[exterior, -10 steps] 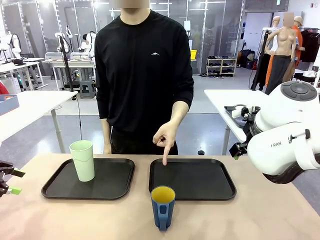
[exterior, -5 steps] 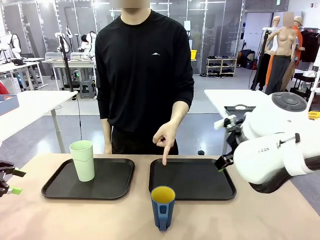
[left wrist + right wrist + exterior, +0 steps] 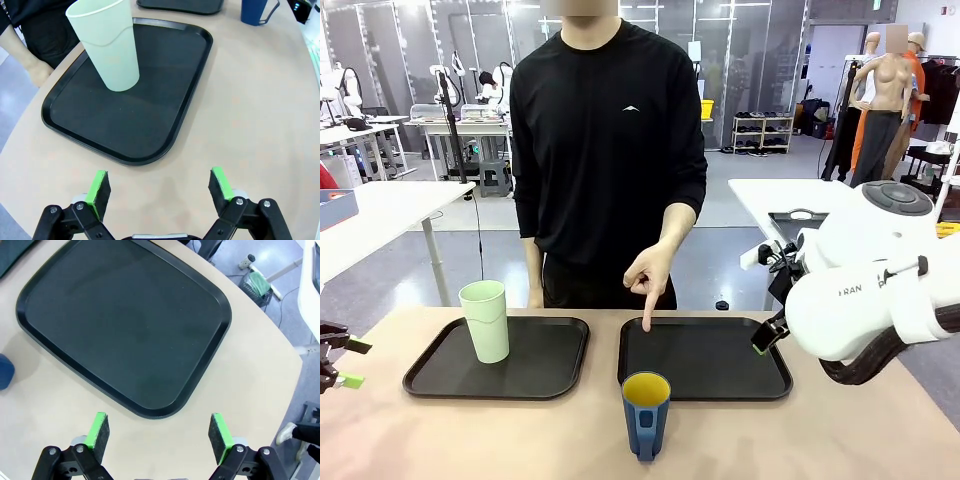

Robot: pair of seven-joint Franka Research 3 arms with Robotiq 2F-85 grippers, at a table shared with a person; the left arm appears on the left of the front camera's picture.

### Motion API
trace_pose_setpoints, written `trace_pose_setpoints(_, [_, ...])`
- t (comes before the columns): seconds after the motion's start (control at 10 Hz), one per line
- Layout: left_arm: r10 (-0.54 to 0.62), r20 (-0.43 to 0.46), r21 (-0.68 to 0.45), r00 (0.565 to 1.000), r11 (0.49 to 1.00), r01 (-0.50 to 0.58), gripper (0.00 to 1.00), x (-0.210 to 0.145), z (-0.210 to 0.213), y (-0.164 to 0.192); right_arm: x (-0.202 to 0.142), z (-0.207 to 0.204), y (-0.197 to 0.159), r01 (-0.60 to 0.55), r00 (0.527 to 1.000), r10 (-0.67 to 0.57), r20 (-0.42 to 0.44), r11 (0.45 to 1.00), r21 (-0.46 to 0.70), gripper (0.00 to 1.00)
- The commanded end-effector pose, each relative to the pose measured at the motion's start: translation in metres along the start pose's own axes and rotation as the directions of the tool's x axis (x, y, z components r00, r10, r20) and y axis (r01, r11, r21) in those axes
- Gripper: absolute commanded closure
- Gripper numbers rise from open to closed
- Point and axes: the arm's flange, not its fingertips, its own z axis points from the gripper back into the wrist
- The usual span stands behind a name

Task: Sort and store the cups by type.
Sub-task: Pick up the Handle plastic cup and place it into the empty Flat Tray.

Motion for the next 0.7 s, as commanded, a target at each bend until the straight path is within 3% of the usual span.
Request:
trace_pose_setpoints(0.0, [-0.017, 0.022, 0.0, 1.0, 1.0, 0.017, 0.0, 0.001, 0.001, 0.002, 0.002, -0.004, 0.005, 0.026, 1.0, -0.026, 0.018, 1.0, 0.004, 0.0])
trace_pose_setpoints(0.1, [-0.017, 0.022, 0.0, 1.0, 1.0, 0.017, 0.0, 0.001, 0.001, 0.002, 0.0, 0.0, 0.0, 0.0, 1.0, 0.0, 0.0, 1.0, 0.0, 0.0])
trace_pose_setpoints(0.2, [-0.017, 0.022, 0.0, 1.0, 1.0, 0.017, 0.0, 0.001, 0.001, 0.002, -0.01, 0.001, -0.013, -0.076, 0.993, 0.073, -0.093, 0.996, -0.037, 0.0])
trace_pose_setpoints(0.3, [-0.017, 0.022, 0.0, 1.0, 1.0, 0.017, 0.0, 0.001, 0.001, 0.002, -0.035, 0.011, -0.024, -0.192, 0.973, 0.193, -0.131, 0.981, 0.018, 0.0])
trace_pose_setpoints(0.5, [-0.017, 0.022, 0.0, 1.0, 1.0, 0.017, 0.0, 0.001, 0.001, 0.002, -0.068, 0.028, -0.033, -0.317, 0.925, 0.33, -0.189, 0.943, 0.098, 0.0])
trace_pose_setpoints(0.6, [-0.017, 0.022, 0.0, 1.0, 1.0, 0.017, 0.0, 0.001, 0.001, 0.002, -0.077, 0.03, -0.032, -0.363, 0.906, 0.386, -0.171, 0.919, 0.15, 0.0])
